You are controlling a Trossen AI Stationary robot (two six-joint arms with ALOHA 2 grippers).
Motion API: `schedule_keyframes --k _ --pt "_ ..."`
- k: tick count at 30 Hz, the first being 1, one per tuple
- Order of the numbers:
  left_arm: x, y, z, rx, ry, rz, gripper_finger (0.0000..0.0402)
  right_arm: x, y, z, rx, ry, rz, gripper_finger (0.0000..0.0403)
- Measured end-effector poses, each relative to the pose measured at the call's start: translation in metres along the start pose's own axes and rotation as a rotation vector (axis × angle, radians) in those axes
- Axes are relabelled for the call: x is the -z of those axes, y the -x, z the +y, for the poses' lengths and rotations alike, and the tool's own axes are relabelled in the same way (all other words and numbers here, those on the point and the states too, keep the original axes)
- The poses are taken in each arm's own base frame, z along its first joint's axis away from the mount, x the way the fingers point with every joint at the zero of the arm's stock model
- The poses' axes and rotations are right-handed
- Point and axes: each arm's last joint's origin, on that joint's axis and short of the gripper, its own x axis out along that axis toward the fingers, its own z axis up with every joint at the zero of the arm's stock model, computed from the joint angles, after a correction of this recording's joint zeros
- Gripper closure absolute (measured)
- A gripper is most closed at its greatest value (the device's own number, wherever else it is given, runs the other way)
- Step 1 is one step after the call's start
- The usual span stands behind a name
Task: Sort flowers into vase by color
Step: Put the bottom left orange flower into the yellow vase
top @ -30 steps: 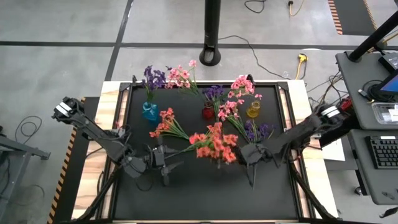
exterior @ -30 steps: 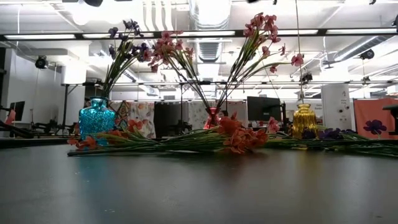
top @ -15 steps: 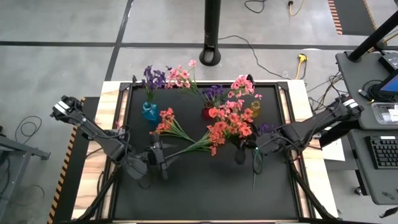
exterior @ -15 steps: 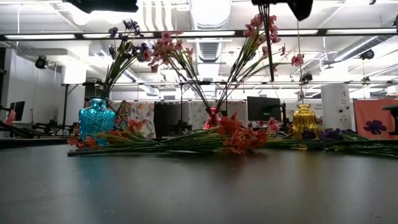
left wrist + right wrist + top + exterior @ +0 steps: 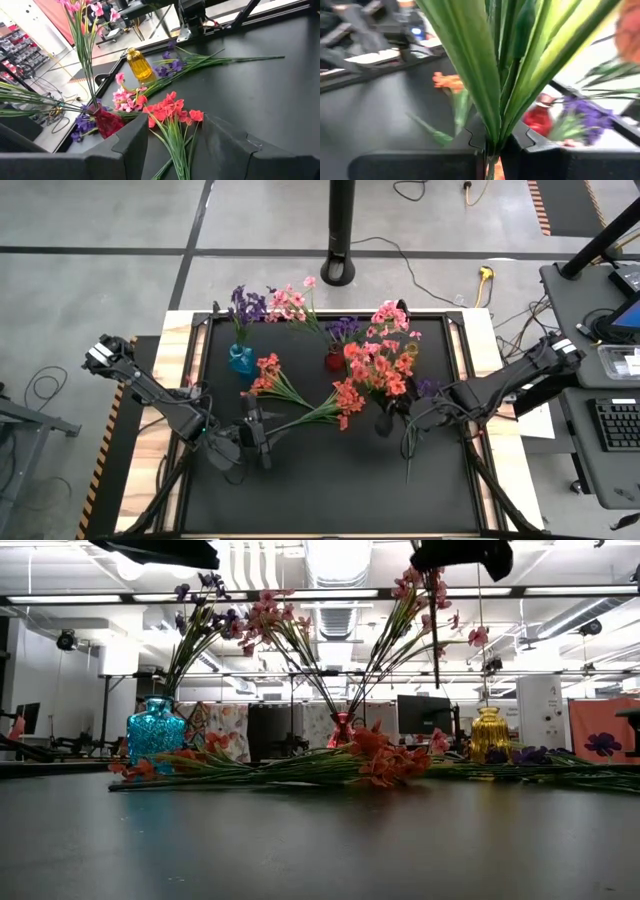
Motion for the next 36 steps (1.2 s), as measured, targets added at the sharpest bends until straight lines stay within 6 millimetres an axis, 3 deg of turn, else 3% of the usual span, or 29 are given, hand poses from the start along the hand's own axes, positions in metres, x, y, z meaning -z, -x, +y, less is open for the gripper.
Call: schedule_keyframes --k 12,16,23,27,36 --pt "0.001 -0.001 0.001 -0.008 -0.003 0.011 0.0231 -0.012 0.0 -0.048 0.185 -0.044 0.032 0.0381" --pt "0.001 -0.001 0.001 -0.008 -0.01 0.011 0.0231 -0.014 0.002 -0.066 0.341 -0.043 0.012 0.0381" --pt "0.001 -0.001 0.001 -0.008 -0.013 0.012 0.0231 -0.021 0.026 -0.086 0.378 -0.12 -0.042 0.0381" --pt "0.002 -0.001 0.001 -0.008 -0.015 0.014 0.0231 -0.017 0.038 -0.097 0.446 -0.16 -0.107 0.0381" --pt "0.001 -0.001 0.001 -0.009 -0.012 0.012 0.0231 0.01 0.052 -0.122 0.689 -0.263 -0.296 0.0381"
